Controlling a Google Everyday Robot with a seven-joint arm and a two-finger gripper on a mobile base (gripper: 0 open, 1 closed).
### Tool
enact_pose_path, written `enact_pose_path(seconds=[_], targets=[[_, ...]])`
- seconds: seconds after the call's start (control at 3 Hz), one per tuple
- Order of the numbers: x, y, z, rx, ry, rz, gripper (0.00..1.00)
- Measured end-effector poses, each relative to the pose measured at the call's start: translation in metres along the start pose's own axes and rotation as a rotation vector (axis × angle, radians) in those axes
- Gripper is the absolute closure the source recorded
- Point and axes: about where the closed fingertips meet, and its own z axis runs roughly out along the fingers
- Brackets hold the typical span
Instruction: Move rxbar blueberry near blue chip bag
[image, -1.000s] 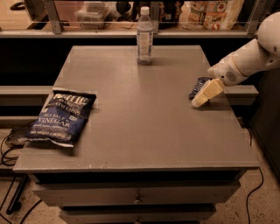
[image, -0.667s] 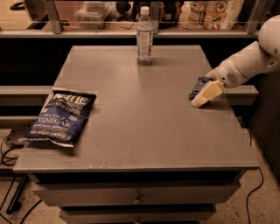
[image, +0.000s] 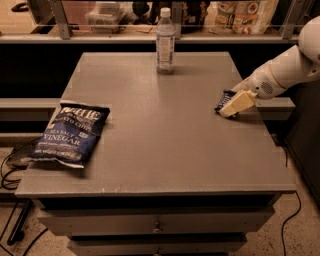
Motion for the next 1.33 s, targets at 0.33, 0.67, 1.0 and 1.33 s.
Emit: enact_pose_path(seconds=[0.33,0.67,1.0,1.33], targets=[[-0.005,0.000,-0.006,0.000,0.000,0.000,0.87],[-0.005,0.000,-0.007,0.000,0.000,0.000,1.00],[-0.043,0.019,-0.023,-0.006,-0.056,-0.091,1.00],[-0.098,0.048,-0.051,-0.005,-0.125,-0.235,1.00]])
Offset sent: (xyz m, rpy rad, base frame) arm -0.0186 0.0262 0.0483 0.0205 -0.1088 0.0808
